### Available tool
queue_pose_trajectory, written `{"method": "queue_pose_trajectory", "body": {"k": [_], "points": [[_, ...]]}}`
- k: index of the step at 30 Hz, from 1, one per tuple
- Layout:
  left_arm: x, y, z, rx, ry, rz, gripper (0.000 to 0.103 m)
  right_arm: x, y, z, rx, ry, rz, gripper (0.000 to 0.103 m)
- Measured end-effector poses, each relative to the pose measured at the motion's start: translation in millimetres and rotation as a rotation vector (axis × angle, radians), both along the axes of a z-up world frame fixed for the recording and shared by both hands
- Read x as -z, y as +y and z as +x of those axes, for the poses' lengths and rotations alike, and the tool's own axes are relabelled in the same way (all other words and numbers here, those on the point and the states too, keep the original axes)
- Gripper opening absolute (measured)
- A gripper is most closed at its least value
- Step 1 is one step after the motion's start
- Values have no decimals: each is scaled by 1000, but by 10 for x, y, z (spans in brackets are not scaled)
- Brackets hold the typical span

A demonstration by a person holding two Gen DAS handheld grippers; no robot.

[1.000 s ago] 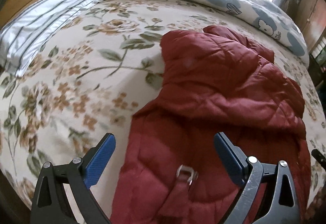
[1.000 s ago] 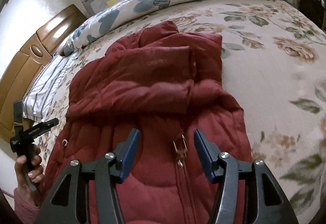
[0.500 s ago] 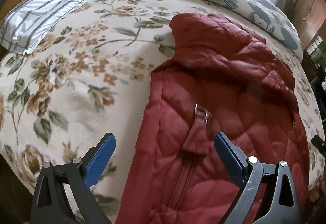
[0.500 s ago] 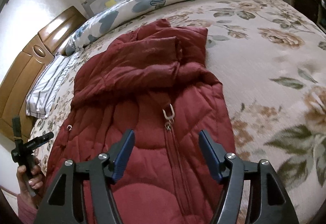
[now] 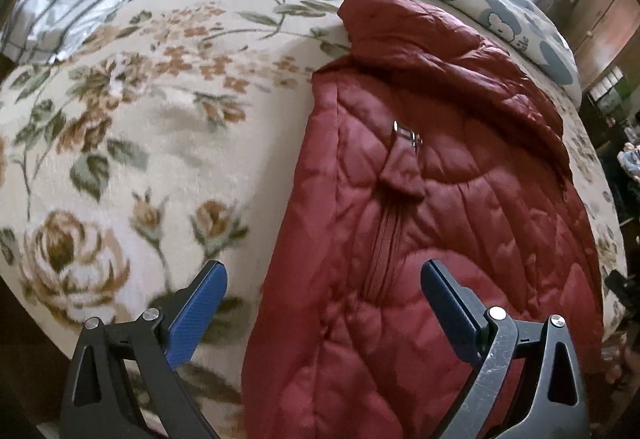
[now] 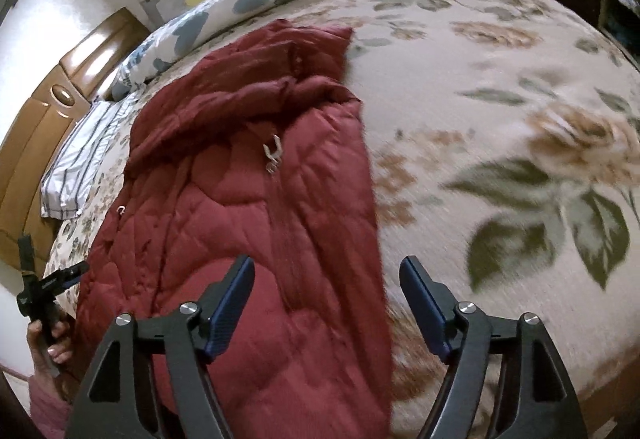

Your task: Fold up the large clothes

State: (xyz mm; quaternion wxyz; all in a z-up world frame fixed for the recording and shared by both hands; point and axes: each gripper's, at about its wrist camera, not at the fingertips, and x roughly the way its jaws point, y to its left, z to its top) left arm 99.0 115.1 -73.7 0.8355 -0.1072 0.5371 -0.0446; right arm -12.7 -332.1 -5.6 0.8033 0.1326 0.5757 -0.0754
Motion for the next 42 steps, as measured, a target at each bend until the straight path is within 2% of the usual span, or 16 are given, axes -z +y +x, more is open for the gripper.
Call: {"method": "queue_pose_trajectory", "body": {"k": [7, 17, 29, 32, 36, 37, 39, 42], "points": [[23, 51, -203, 24, 17, -24, 98, 142, -66, -300, 30, 46, 74, 78], [177, 70, -353, 57, 72, -40, 98, 275, 86, -518, -42, 85, 118, 78], [304, -120, -487, 163, 97, -111, 96, 329, 109, -625, -76, 73, 188, 79], [321, -225, -484, 201, 92, -97, 89, 343, 150, -615, -106, 78, 196, 76], [326, -305, -474, 230, 81, -90, 70, 347, 178, -627, -121, 77, 200, 69], [323, -316, -472, 235, 77, -89, 62, 349, 175, -627, -121, 75, 202, 65], [309, -340, -464, 245, 70, -90, 55, 354, 178, -614, -121, 72, 206, 58], [276, -358, -477, 253, 61, -84, 45, 347, 204, -615, -132, 62, 204, 41]]}}
